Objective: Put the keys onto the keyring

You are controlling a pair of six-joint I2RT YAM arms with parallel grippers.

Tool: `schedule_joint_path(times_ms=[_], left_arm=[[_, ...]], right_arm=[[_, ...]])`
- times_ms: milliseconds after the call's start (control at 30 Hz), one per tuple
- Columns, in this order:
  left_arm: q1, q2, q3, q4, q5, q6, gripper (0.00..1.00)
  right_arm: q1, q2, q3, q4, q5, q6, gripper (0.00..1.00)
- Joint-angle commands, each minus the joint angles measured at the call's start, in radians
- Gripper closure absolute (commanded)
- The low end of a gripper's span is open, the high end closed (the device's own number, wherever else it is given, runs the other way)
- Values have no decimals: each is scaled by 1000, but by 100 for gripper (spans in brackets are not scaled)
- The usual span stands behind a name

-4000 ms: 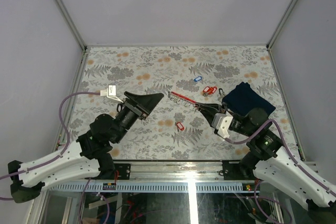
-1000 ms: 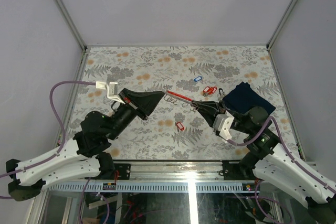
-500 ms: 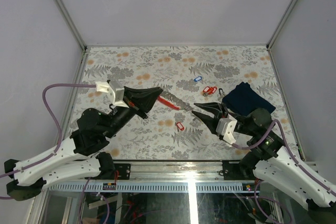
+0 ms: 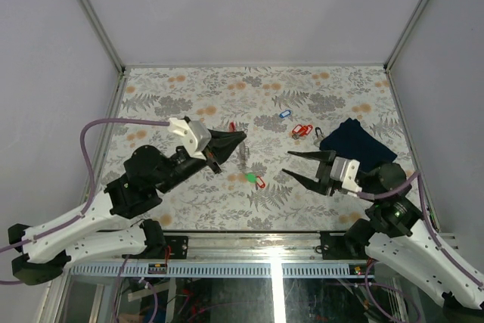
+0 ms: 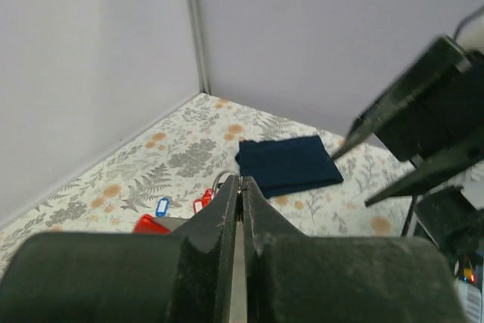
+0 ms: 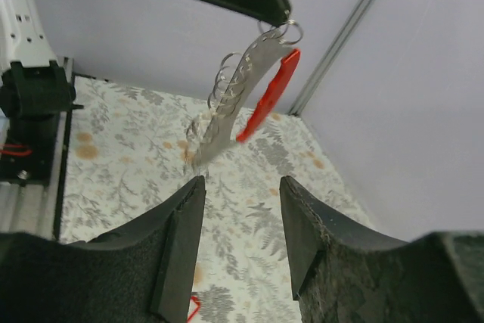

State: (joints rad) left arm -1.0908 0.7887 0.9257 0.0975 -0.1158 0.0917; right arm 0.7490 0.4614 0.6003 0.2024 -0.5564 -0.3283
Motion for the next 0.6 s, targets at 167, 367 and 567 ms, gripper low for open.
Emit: schedule_joint_path(times_ms=[167, 367, 567], left_arm=[[3, 12, 113, -275, 385, 303, 100], [4, -6, 159, -458, 489, 438, 100], [3, 13, 196, -540, 548, 497, 100]], right_arm=[[4, 141, 80, 198, -169, 421, 54], [3, 213, 40, 358, -261, 509, 53], [4, 231, -14, 402, -241, 443, 54]])
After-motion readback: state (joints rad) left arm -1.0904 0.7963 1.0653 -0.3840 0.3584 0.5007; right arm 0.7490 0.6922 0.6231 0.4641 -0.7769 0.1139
